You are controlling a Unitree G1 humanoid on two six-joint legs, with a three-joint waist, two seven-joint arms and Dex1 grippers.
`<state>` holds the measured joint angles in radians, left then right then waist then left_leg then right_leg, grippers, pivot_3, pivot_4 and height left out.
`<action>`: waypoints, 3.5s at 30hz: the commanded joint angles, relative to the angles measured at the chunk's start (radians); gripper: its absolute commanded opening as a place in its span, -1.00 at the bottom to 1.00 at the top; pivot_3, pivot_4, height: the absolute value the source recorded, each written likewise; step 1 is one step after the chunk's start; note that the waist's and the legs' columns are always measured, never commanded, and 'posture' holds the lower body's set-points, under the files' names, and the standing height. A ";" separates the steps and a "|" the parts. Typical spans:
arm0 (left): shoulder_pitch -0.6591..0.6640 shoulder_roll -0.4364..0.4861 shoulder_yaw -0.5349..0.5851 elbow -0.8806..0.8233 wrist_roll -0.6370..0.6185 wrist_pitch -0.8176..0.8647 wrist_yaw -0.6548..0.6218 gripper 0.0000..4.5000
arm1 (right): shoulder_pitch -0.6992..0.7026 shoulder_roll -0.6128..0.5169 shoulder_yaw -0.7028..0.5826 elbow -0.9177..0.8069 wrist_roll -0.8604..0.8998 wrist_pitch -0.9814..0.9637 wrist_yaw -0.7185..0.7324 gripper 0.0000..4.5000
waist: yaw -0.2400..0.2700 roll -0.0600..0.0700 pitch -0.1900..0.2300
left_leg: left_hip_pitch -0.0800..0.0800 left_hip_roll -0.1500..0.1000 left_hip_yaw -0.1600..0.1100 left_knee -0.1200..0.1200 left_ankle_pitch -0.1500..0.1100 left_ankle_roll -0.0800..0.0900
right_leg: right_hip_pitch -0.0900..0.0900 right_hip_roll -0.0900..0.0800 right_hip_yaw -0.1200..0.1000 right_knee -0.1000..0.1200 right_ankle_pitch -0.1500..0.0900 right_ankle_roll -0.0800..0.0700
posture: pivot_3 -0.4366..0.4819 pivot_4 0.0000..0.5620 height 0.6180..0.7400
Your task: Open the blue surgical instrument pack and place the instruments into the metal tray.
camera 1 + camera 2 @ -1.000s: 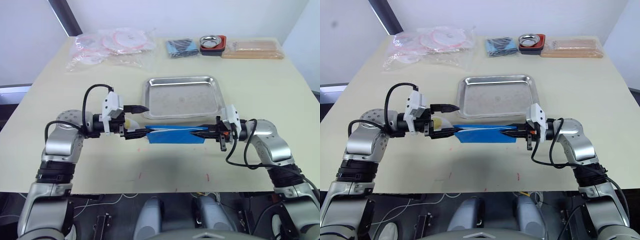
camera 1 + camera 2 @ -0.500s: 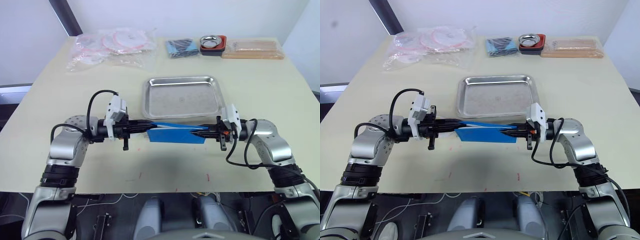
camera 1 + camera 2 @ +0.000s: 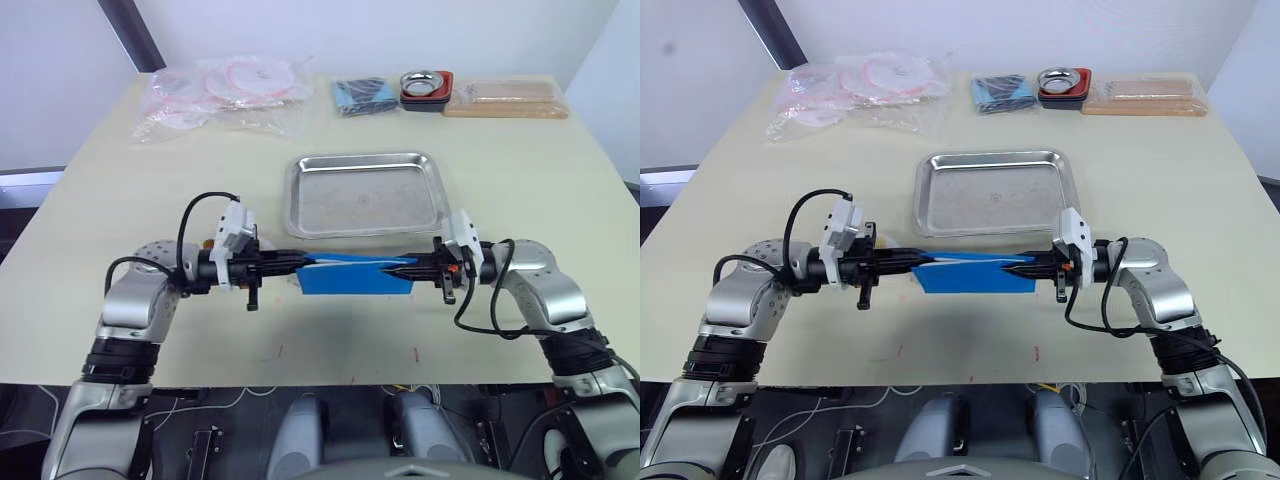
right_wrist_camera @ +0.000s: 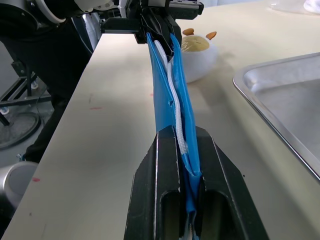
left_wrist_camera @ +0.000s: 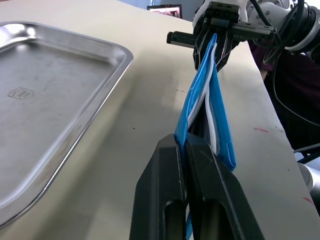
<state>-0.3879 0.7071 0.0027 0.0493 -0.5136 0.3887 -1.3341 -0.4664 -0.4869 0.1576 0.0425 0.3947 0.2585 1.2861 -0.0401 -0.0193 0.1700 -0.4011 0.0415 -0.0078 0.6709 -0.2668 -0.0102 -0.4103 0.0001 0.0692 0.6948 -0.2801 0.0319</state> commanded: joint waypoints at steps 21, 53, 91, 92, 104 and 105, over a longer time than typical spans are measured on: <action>-0.024 -0.080 -0.017 0.085 0.073 -0.073 0.063 -1.00 | -0.034 -0.097 -0.173 -0.180 0.272 0.340 -0.117 -0.16 | 0.002 0.000 0.000 | 0.000 0.000 -0.001 0.000 0.000 0.000 | 0.001 0.000 0.000 0.000 0.000 0.000 | -0.05 -0.47 1.00; -0.034 -0.118 -0.117 0.086 0.199 0.053 0.241 -1.00 | 0.196 -0.209 0.138 -0.271 -0.001 0.198 -0.010 -0.95 | 0.003 0.000 -0.001 | 0.001 -0.001 -0.001 0.000 0.000 0.000 | 0.001 0.000 0.000 -0.001 0.000 0.000 | -0.05 -0.47 1.00; -0.022 -0.136 -0.112 0.075 0.227 0.177 0.379 -0.42 | 0.236 -0.198 0.132 -0.244 -0.041 0.089 -0.018 -1.00 | 0.002 0.002 -0.004 | 0.003 -0.001 -0.001 0.000 0.000 0.000 | 0.003 0.000 0.000 0.000 0.000 0.000 | -0.05 -0.47 1.00; -0.023 -0.141 -0.104 0.074 0.218 0.184 0.383 -0.42 | 0.234 -0.197 0.134 -0.243 -0.043 0.085 -0.017 -1.00 | 0.003 0.003 -0.004 | 0.003 -0.001 -0.001 0.000 0.000 0.000 | 0.003 0.000 0.000 0.000 0.000 0.000 | -0.05 -0.47 1.00; -0.023 -0.157 -0.066 0.072 0.196 0.185 0.396 -0.38 | 0.230 -0.198 0.129 -0.243 -0.033 0.098 -0.002 -0.60 | 0.003 0.003 -0.004 | 0.003 -0.001 -0.001 0.000 0.000 0.000 | 0.003 0.000 0.000 0.000 0.000 0.000 | -0.05 -0.47 1.00; -0.023 -0.158 -0.062 0.070 0.193 0.184 0.397 -0.38 | 0.231 -0.198 0.127 -0.244 -0.036 0.090 -0.004 -0.48 | 0.003 0.003 -0.004 | 0.003 -0.001 -0.001 0.000 0.000 0.000 | 0.003 0.000 0.000 0.000 0.000 0.000 | -0.05 -0.47 1.00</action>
<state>-0.4297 0.5529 -0.0661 0.0986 -0.3190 0.5596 -0.9500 -0.2346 -0.6781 0.3035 -0.1793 0.3419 0.3539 1.2759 -0.0373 -0.0165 0.1659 -0.3981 0.0406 -0.0087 0.6712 -0.2668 -0.0101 -0.4074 -0.0001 0.0695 0.6945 -0.2802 0.0322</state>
